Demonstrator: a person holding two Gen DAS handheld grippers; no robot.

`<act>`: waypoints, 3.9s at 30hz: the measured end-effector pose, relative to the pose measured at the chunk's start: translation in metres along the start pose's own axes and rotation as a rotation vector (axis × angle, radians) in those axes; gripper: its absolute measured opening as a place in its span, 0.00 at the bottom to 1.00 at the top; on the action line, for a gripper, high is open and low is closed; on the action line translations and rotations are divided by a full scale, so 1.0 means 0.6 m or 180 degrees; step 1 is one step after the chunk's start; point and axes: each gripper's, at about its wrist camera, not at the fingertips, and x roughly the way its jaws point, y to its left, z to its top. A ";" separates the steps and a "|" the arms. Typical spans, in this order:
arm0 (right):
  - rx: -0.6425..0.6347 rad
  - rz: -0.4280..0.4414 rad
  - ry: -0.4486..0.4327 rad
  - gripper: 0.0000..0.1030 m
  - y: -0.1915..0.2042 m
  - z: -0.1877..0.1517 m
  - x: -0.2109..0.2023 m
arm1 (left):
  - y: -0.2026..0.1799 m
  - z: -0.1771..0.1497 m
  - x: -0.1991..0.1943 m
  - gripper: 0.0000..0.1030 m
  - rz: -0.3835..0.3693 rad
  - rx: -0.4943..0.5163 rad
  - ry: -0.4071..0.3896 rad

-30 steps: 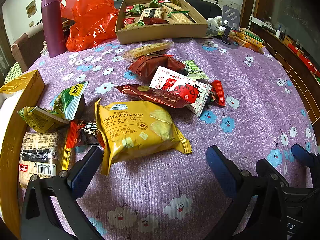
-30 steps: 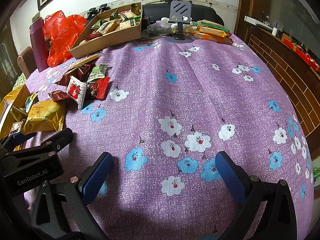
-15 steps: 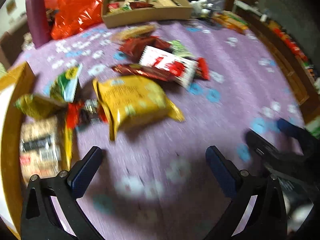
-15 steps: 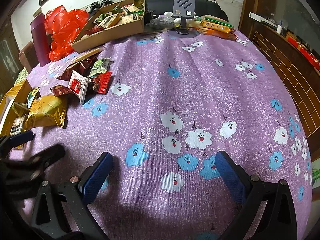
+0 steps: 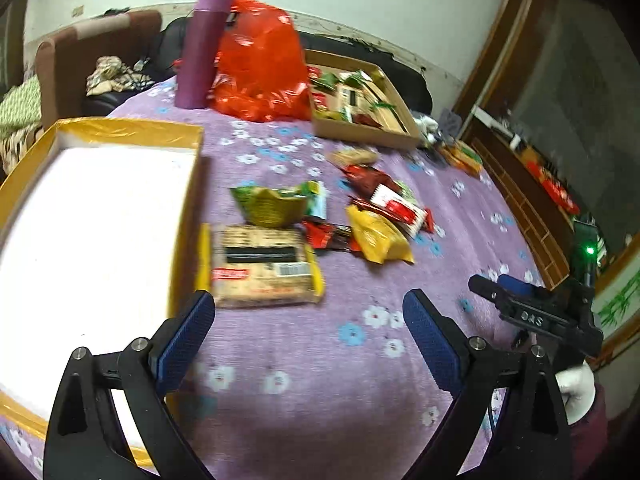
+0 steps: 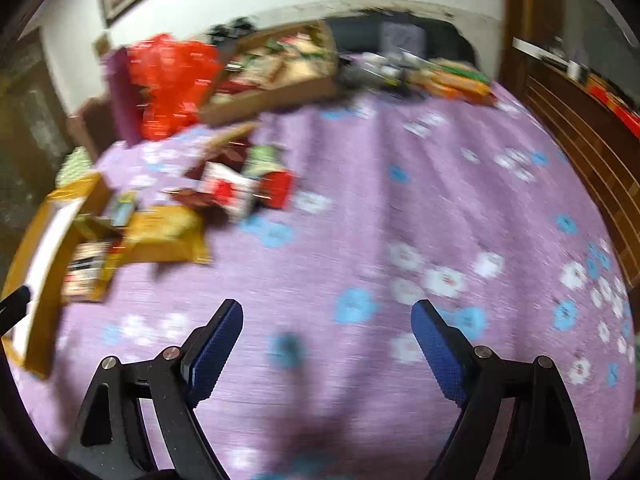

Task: Organize snacks
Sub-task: 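Grasp the red chocolate candy with the left tool while the right tool grasps the yellow cracker pack, then carry both snacks over the yellow box and open both tools to drop them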

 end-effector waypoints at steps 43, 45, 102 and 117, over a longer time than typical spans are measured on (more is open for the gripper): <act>0.0169 0.0939 0.0261 0.53 0.072 0.042 0.090 | -0.111 0.067 0.140 0.43 -0.0064 0.1461 0.0570; 0.0187 0.0976 0.0256 0.53 0.071 0.043 0.089 | -0.126 0.074 0.169 0.46 0.0061 0.1729 0.0609; -0.1046 0.1834 -0.0002 0.59 0.468 -0.036 -0.026 | 0.266 -0.035 -0.136 0.60 -0.0008 -0.0988 -0.0518; -0.0243 0.1162 0.0048 0.62 0.259 0.047 0.053 | 0.154 -0.031 -0.096 0.62 -0.0284 -0.0409 -0.0240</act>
